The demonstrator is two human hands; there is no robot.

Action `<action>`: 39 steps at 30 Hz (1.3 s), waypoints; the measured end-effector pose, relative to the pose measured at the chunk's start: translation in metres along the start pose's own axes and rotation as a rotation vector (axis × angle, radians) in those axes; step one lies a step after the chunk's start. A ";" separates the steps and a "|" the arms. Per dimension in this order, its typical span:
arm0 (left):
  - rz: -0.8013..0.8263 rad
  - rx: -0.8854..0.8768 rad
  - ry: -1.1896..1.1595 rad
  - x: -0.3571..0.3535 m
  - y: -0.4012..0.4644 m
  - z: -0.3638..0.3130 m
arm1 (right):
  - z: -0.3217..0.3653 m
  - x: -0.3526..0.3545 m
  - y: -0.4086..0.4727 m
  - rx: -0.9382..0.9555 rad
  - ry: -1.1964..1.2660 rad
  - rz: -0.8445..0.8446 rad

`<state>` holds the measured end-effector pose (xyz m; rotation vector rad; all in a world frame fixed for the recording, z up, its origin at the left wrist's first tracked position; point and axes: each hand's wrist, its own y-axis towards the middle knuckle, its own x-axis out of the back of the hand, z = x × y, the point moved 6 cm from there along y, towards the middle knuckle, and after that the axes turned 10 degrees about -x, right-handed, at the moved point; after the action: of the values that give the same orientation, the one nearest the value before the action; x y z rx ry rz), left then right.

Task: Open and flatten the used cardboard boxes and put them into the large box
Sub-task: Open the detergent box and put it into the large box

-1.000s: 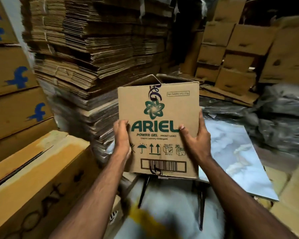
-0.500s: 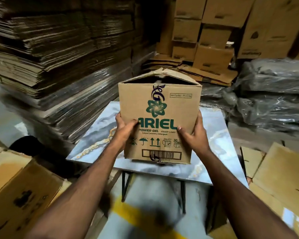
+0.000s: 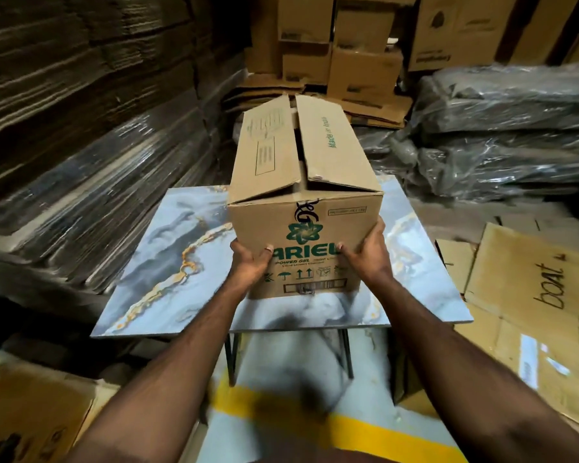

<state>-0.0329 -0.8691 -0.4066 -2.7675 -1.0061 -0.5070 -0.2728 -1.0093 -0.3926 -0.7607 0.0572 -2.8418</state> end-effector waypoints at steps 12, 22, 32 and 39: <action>-0.078 -0.400 0.111 0.048 0.010 -0.023 | -0.040 -0.029 -0.035 -0.218 -0.057 -0.044; -0.170 -1.024 0.449 0.030 -0.025 -0.167 | -0.089 -0.052 -0.036 -0.661 0.562 0.020; 0.371 -0.780 1.103 -0.033 0.050 -0.153 | -0.119 -0.073 -0.022 -0.860 0.835 -0.002; 0.276 -0.817 0.998 0.033 0.066 -0.146 | -0.096 -0.110 -0.013 -0.808 0.882 0.190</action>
<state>-0.0047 -0.9366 -0.2605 -2.4511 -0.1605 -2.3025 -0.2296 -0.9755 -0.5285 0.4555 1.3453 -2.6626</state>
